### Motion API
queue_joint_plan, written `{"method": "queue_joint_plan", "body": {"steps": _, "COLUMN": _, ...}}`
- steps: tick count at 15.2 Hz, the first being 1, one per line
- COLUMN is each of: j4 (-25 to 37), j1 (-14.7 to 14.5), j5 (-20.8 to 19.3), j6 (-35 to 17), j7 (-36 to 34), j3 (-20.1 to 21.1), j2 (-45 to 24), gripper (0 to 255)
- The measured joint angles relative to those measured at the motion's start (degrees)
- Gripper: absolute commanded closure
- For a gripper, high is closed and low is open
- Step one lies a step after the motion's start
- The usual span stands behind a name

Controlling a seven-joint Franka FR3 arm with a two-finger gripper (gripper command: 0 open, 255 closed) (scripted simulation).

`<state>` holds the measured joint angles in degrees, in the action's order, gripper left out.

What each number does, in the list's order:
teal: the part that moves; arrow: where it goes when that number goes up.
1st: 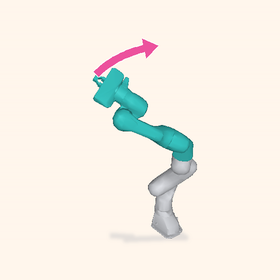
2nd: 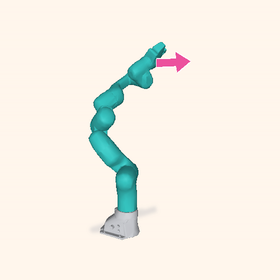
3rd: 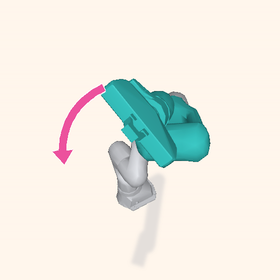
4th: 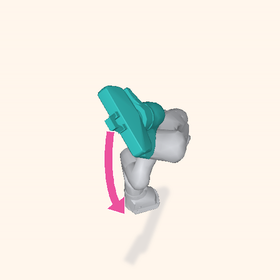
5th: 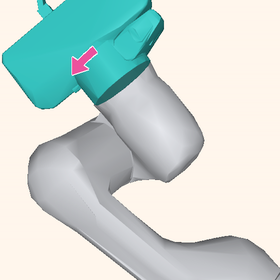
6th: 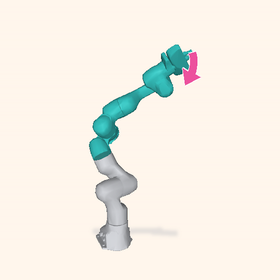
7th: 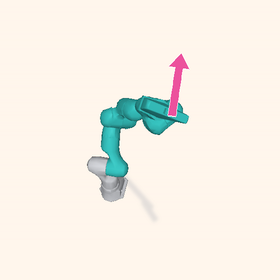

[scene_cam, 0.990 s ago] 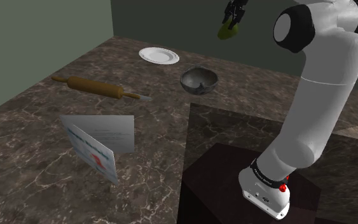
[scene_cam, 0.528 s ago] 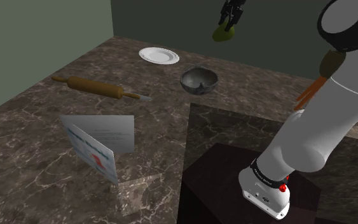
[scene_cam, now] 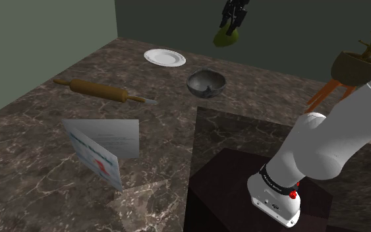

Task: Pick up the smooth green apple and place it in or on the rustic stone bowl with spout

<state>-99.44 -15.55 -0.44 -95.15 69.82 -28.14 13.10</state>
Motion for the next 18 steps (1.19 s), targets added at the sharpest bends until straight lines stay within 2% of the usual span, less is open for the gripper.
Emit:
{"method": "queue_joint_plan", "body": {"steps": 5, "j4": -5.72, "j1": -1.92, "j5": -2.06, "j6": -0.29, "j7": -8.67, "j3": 6.32, "j2": 5.99, "gripper": 255}}
{"method": "queue_joint_plan", "body": {"steps": 11, "j4": -9.95, "j1": -4.0, "j5": -2.29, "j6": -0.17, "j7": -17.94, "j3": 13.41, "j2": 10.37, "gripper": 255}}
{"method": "queue_joint_plan", "body": {"steps": 18, "j4": -16.21, "j1": -4.1, "j5": -2.58, "j6": -4.22, "j7": -19.64, "j3": 14.56, "j2": 12.56, "gripper": 255}}
